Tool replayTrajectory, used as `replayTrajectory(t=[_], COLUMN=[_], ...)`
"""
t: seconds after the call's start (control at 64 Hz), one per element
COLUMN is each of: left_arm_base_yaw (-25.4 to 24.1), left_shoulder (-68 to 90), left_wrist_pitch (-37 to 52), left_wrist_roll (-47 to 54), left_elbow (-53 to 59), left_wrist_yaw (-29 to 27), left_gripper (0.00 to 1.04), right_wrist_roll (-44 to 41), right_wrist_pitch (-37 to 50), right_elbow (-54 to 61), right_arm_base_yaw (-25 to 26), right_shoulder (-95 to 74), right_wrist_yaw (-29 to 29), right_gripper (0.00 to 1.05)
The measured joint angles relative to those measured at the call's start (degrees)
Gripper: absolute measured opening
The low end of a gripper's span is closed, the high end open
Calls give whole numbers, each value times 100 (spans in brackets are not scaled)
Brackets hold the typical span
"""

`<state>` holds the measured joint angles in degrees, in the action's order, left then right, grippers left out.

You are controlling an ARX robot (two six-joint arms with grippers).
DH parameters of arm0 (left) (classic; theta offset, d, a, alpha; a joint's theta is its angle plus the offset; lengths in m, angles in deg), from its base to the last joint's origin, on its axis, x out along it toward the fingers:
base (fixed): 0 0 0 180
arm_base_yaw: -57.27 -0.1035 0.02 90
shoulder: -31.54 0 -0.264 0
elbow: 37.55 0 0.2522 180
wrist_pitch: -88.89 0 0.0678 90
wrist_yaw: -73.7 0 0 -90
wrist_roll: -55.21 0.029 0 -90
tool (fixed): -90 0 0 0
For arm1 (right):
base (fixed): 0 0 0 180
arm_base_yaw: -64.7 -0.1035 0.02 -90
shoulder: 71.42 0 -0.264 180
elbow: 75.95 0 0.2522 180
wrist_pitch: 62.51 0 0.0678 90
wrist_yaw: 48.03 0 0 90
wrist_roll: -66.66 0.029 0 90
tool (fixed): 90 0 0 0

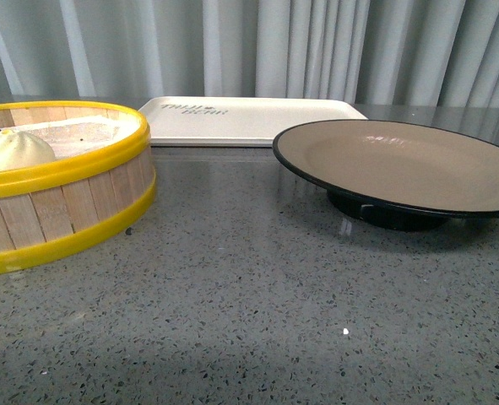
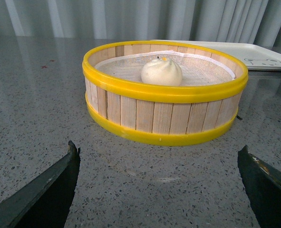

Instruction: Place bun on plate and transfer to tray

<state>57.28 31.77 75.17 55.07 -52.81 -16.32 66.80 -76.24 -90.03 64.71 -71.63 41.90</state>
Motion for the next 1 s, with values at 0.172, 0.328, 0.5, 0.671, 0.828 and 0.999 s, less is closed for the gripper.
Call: replayTrajectory(t=[0.172,0.328,0.5,0.671,0.828,0.999], left_arm_base_yaw=[0,0,0,0,0,-409], left_shoulder=[0,0,0,0,0,1635], left_wrist_pitch=[0,0,0,0,0,-2153], left_wrist_roll=[0,0,0,0,0,-186], left_elbow=[0,0,0,0,0,-1023], left_wrist_yaw=[0,0,0,0,0,866], left_gripper=[98,98,98,98,98,98], right_wrist_roll=[0,0,0,0,0,-2], right_wrist_pitch=[0,0,0,0,0,0], right_elbow=[0,0,0,0,0,0], right_arm_base_yaw=[0,0,0,0,0,0], right_shoulder=[0,0,0,0,0,0], right_wrist_yaw=[0,2,2,2,0,-7], right_gripper=[96,96,96,96,96,96])
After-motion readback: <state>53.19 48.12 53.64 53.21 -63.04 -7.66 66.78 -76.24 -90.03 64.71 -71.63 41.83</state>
